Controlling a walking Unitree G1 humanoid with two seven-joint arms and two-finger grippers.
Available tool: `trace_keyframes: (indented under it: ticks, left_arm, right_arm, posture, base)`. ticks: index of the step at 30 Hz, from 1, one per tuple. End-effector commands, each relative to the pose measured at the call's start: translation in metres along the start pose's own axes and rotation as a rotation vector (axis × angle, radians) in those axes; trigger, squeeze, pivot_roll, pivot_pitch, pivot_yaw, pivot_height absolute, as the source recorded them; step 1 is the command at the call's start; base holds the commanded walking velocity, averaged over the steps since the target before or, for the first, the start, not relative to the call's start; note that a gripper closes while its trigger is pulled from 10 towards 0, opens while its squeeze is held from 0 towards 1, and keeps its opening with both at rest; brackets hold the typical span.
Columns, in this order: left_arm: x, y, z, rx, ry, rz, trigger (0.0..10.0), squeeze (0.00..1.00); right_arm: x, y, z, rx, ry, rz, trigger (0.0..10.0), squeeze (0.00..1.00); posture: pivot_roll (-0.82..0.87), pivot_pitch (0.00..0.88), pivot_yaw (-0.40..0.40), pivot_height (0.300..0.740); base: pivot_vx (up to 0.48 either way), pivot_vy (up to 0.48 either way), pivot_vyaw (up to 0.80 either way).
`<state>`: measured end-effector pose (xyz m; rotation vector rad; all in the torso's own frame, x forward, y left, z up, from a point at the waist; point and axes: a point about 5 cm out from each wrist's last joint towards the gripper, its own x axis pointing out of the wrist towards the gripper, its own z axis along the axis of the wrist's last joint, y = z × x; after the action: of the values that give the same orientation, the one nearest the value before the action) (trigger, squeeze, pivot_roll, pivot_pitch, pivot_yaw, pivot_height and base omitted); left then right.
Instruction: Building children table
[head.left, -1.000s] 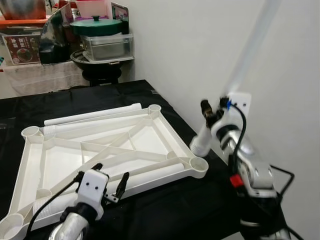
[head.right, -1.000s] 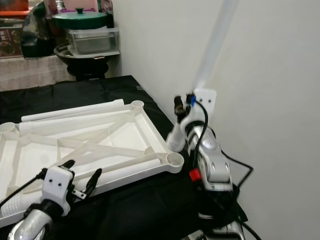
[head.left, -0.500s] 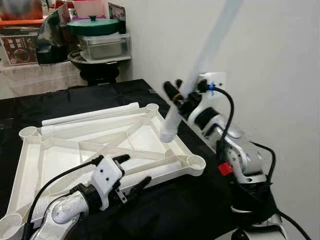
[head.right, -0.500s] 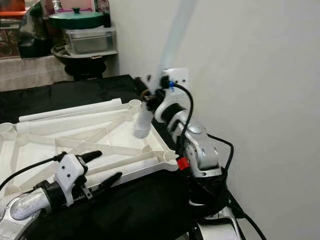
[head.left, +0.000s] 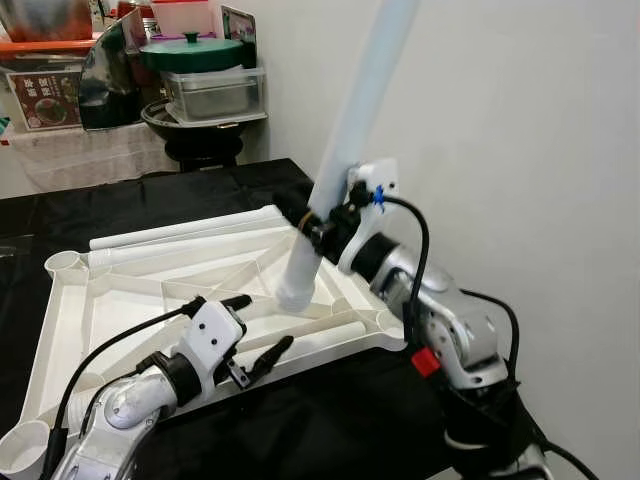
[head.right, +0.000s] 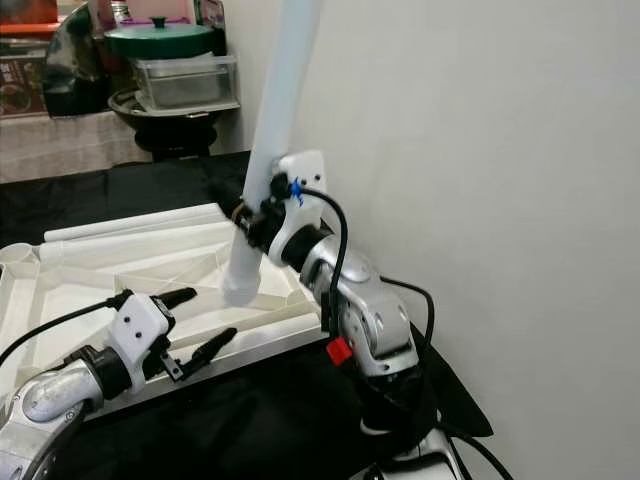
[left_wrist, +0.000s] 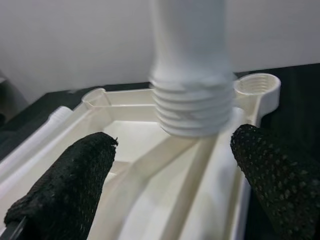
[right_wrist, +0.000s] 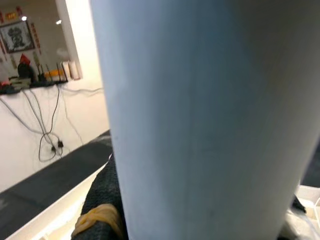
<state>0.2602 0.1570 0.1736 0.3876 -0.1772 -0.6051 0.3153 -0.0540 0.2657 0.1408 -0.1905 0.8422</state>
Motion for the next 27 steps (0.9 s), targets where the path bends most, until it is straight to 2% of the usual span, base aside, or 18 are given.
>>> trace_keyframes:
  ticks: [1,5,9,17,24,27]
  left_arm:
    - [0.001,0.000,-0.005,-0.003,0.024,0.010,10.0,0.00]
    - [0.004,0.003,-0.005,-0.001,0.020,0.047,10.0,0.00]
    - [0.009,0.001,-0.006,-0.040,0.009,0.041,10.0,0.00]
    - [0.018,-0.017,-0.007,-0.116,-0.009,-0.026,10.0,0.00]
    - [0.017,-0.028,-0.008,-0.137,-0.011,-0.071,10.0,0.00]
    - [0.016,-0.027,-0.010,-0.134,-0.007,-0.061,10.0,0.00]
  right_arm:
    - [0.000,0.008,0.001,-0.005,-0.001,0.044,10.0,0.00]
    - [0.000,0.012,-0.002,0.000,0.011,0.061,10.0,0.00]
    - [0.002,0.021,-0.002,0.028,0.000,0.095,10.0,0.00]
    - [0.005,0.028,0.001,0.030,-0.014,0.123,10.0,0.00]
    - [0.008,0.030,0.001,0.021,-0.011,0.136,10.0,0.00]
    - [0.008,0.031,0.002,0.022,-0.013,0.143,10.0,0.00]
  posture:
    - [0.07,0.000,-0.038,0.740]
    - [0.07,0.000,-0.040,0.740]
    - [0.07,0.000,-0.035,0.740]
    - [0.06,0.000,-0.032,0.740]
    - [0.06,0.000,-0.037,0.740]
    - [0.06,0.000,-0.040,0.740]
  base:
    - [0.000,0.000,0.00]
    - [0.000,0.000,0.00]
    - [0.000,0.000,0.00]
    - [0.000,0.000,0.00]
    - [0.000,0.000,0.00]
    - [0.000,0.000,0.00]
